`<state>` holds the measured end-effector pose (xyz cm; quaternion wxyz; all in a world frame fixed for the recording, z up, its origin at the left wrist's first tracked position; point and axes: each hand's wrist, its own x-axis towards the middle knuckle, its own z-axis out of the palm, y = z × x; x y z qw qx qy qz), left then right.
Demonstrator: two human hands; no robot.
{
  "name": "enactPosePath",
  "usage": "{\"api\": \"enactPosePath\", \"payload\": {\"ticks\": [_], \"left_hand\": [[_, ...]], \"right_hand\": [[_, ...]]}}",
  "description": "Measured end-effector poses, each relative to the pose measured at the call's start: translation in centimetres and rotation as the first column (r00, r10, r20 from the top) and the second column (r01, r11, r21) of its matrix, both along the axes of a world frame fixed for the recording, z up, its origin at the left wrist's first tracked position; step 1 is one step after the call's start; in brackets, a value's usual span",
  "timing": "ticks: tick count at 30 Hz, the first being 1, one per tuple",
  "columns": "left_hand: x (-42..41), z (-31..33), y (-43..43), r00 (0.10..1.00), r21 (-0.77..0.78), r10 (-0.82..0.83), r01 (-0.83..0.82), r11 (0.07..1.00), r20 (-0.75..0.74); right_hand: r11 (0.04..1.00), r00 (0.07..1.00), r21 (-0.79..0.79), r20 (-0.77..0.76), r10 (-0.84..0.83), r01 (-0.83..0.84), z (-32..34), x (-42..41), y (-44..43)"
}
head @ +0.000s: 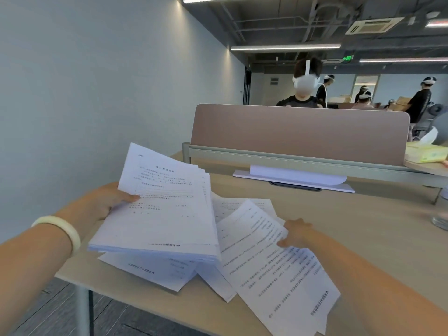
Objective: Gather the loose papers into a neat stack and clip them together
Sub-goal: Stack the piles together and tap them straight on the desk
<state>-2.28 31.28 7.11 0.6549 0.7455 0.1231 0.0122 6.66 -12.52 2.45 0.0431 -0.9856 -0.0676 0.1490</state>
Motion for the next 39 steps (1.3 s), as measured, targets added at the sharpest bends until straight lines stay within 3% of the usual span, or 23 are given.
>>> {"api": "enactPosePath", "payload": {"ticks": [10, 12, 17, 22, 27, 29, 39], "left_hand": [[-0.6, -0.9, 0.4, 0.995, -0.020, 0.092, -0.093, 0.995, -0.036], [-0.5, -0.3, 0.5, 0.996, -0.029, 0.084, -0.085, 0.996, -0.027], [-0.8, 1.6, 1.7, 0.992, -0.037, 0.128, -0.127, 0.991, 0.012], [-1.6, 2.5, 2.8, 0.984, -0.038, 0.177, -0.176, 0.984, 0.022], [-1.1, 1.7, 1.4, 0.988, -0.022, 0.153, -0.153, 0.988, -0.007], [-1.1, 1.8, 1.1, 0.987, -0.022, 0.160, -0.160, 0.987, 0.003], [-3.1, 6.0, 1.2, 0.963, -0.120, 0.259, -0.250, 0.961, 0.066]], "right_hand": [[0.984, 0.992, 0.158, -0.107, -0.061, 0.078, 0.6, 0.5, -1.3], [0.961, 0.994, 0.260, -0.083, -0.077, 0.096, 1.2, 0.6, -2.2], [0.740, 0.959, 0.611, -0.174, -0.223, 0.282, 2.2, 1.3, -3.7], [0.673, 0.938, 0.656, -0.186, -0.294, 0.341, 2.4, 1.0, -2.7], [0.452, 0.890, 0.832, -0.101, -0.445, 0.321, 3.8, 1.1, -3.6], [0.414, 0.884, 0.862, -0.078, -0.462, 0.293, 4.2, 1.3, -3.3], [0.466, 0.951, 0.836, -0.198, -0.239, 0.291, 0.9, -0.2, 7.9]]}}
